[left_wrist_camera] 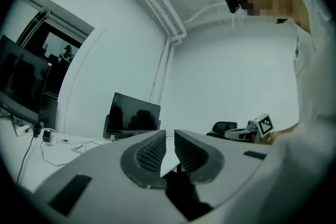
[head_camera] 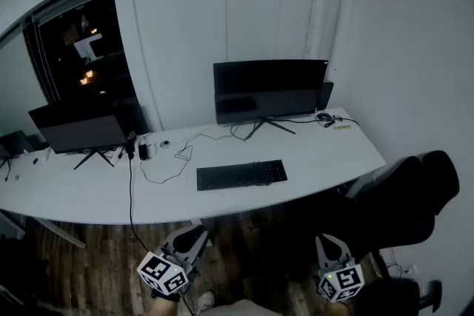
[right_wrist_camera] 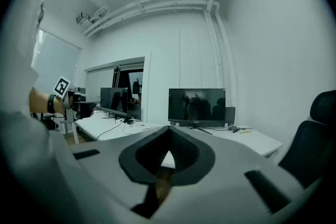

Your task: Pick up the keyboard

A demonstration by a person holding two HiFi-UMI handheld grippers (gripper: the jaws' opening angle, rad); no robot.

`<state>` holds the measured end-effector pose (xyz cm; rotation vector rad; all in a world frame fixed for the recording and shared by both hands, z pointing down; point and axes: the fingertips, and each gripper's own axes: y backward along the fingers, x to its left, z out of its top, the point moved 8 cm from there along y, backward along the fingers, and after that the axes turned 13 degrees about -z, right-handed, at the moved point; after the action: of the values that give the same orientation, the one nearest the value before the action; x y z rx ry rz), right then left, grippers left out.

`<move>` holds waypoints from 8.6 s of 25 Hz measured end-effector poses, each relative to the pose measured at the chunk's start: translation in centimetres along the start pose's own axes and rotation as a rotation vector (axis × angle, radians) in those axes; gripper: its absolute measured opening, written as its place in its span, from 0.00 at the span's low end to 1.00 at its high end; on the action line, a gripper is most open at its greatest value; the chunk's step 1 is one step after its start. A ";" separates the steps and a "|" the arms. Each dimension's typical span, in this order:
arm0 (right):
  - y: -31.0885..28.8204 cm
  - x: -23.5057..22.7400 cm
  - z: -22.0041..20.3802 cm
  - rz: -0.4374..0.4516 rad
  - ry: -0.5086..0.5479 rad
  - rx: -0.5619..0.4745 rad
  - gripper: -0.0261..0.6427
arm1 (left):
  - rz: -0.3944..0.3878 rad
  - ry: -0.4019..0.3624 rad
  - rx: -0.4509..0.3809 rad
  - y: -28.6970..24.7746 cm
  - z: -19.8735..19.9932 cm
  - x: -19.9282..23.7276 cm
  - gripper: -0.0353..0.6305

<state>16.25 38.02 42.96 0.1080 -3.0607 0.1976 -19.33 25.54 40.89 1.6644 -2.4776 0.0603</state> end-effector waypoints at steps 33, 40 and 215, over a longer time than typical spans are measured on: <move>-12.5 -3.2 -5.5 0.053 -0.025 0.117 0.22 | 0.069 0.047 0.036 -5.3 -4.6 8.9 0.12; -24.1 -3.1 -5.7 0.065 -0.023 0.155 0.27 | 0.085 0.068 0.081 -9.3 -6.3 19.0 0.12; -61.0 -5.7 -0.7 0.177 -0.151 0.495 0.76 | 0.607 0.323 0.412 -24.8 -3.0 45.3 0.66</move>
<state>26.53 -21.84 50.90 -0.1284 -3.0903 0.9956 -12.83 -25.05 49.40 0.8342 -2.7135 0.8806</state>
